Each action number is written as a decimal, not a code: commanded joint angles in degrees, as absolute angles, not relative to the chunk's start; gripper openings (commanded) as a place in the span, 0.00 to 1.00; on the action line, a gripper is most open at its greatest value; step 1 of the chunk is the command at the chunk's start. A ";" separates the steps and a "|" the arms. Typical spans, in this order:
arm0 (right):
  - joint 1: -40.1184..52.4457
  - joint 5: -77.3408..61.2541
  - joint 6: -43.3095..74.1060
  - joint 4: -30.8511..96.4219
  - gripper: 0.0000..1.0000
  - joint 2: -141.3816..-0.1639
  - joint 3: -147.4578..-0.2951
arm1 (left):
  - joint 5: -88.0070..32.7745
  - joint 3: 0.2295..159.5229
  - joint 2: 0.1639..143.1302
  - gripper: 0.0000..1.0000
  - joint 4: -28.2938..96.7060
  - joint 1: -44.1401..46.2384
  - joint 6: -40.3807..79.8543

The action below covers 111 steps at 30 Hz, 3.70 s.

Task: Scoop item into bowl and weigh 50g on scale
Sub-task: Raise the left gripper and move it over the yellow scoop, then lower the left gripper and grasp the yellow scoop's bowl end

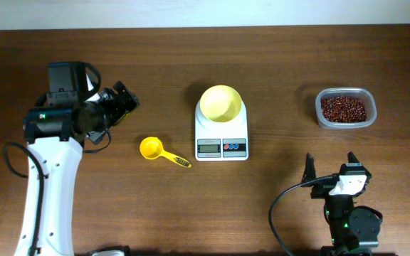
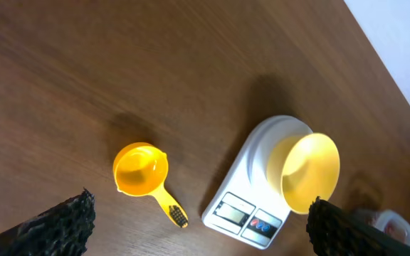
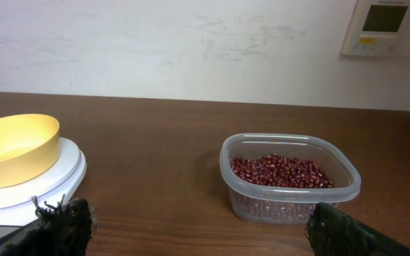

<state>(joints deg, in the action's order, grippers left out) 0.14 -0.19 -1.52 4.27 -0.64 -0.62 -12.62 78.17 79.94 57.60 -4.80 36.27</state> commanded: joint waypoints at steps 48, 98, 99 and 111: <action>-0.08 0.49 -1.21 4.58 0.99 -0.40 -0.32 | -3.75 49.80 87.72 0.68 40.23 3.38 63.61; -0.08 0.47 -1.21 4.58 0.99 -0.40 -0.32 | -4.36 49.91 96.62 0.00 34.72 3.33 61.19; -0.08 0.49 -1.21 4.56 0.99 -0.40 -0.34 | -4.71 50.50 95.92 0.00 34.76 3.33 61.19; -0.08 0.49 -1.21 4.58 0.99 -0.40 -0.34 | -4.82 54.17 78.59 0.00 34.46 3.33 73.12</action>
<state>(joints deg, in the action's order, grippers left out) 0.14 -0.19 -1.52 4.27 -0.69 -0.62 -4.29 53.28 80.49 34.44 3.22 65.41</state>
